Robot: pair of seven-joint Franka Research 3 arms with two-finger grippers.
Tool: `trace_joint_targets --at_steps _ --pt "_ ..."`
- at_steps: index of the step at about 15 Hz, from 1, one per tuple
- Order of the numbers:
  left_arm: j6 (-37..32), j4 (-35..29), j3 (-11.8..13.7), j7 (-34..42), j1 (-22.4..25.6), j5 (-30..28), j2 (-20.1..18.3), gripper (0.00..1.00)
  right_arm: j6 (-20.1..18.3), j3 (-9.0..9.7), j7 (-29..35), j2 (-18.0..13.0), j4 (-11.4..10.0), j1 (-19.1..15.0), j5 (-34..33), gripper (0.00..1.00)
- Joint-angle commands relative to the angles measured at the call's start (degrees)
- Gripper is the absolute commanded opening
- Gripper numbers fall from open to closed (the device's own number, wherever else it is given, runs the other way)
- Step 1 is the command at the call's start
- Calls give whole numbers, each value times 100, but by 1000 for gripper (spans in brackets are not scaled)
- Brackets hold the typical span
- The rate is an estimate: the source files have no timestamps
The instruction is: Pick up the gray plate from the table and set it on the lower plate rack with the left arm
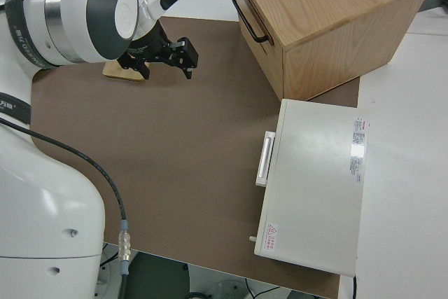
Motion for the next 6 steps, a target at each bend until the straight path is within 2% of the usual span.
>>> trace_joint_targets --at_steps 1,6 --pt "40 -69 -47 -142 -49 -26 -59 993 -81 98 69 -7 51 -106 -9 983" --pt "58 -60 -21 -432 -49 -95 -67 995 -81 98 69 -15 51 -106 -9 983"
